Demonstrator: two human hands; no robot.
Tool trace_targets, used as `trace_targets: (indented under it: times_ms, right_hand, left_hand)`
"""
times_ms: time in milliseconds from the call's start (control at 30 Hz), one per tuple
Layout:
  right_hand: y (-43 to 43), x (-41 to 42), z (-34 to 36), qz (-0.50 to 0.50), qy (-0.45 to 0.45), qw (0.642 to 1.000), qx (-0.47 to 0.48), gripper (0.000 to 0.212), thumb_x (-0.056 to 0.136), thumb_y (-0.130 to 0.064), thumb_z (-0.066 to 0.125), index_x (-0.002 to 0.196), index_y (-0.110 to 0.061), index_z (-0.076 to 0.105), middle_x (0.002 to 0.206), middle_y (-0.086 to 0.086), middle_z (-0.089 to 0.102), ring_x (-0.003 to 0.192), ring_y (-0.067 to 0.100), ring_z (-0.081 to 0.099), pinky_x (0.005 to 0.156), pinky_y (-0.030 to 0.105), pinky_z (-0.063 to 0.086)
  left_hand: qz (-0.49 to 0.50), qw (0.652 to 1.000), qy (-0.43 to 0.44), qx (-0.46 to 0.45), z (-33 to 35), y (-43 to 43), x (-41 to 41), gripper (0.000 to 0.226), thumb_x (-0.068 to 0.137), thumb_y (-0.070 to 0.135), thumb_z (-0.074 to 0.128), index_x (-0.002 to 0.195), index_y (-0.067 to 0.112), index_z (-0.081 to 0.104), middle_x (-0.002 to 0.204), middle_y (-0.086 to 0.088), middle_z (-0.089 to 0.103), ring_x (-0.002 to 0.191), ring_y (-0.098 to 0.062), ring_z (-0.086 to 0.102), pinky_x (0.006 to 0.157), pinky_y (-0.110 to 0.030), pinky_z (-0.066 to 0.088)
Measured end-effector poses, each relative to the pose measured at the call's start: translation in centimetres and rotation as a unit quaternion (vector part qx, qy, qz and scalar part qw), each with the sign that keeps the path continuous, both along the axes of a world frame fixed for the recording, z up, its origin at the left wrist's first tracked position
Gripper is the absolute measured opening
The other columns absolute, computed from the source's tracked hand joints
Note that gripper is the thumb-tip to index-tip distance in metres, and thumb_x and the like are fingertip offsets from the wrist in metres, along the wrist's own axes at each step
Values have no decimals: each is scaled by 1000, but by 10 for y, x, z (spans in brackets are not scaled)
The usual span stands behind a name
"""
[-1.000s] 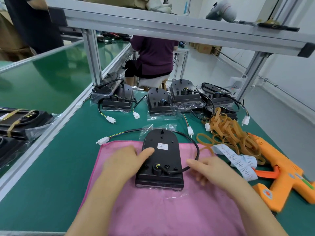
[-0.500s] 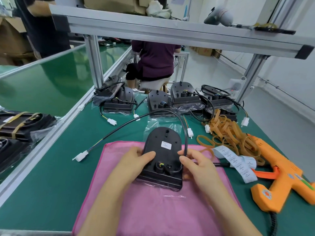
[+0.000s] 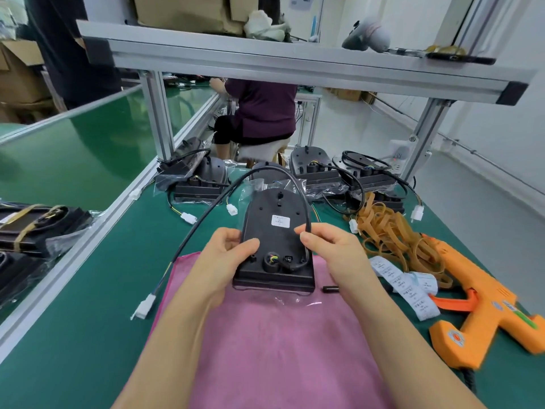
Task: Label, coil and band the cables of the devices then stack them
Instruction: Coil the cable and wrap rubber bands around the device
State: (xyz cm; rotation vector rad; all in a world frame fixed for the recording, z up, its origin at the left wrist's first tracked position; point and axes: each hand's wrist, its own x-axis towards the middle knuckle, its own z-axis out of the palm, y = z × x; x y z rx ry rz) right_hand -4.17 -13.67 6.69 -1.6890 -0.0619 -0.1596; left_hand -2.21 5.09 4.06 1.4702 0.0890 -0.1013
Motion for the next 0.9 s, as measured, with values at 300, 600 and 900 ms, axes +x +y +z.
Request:
trace_targets:
  times_ms: [300, 600, 900]
  right_hand:
    - [2, 7, 9, -13, -86, 994, -71, 27, 85, -13, 66, 78, -38, 72, 75, -22, 69, 72, -8, 57, 68, 5, 43]
    - [4, 20, -6, -124, -71, 984, -104, 25, 81, -15, 71, 83, -39, 64, 114, 2, 54, 111, 11, 48, 97, 21, 36]
    - [-4, 23, -7, 17, 213, 942, 258, 62, 77, -29, 72, 131, -5, 53, 117, 12, 68, 100, 25, 70, 74, 35, 59]
  left_hand:
    - [-9, 1000, -16, -4, 3, -2, 5, 22, 88, 13, 68, 105, 14, 55, 102, -10, 64, 89, -22, 63, 86, -41, 51]
    - [6, 998, -38, -54, 3, -9, 3, 22, 87, 10, 68, 101, 18, 54, 90, -2, 63, 75, -11, 64, 67, -25, 50]
    - [-15, 997, -29, -72, -1, -8, -2, 22, 87, 10, 68, 105, 16, 57, 87, 3, 70, 75, -7, 69, 64, -22, 52]
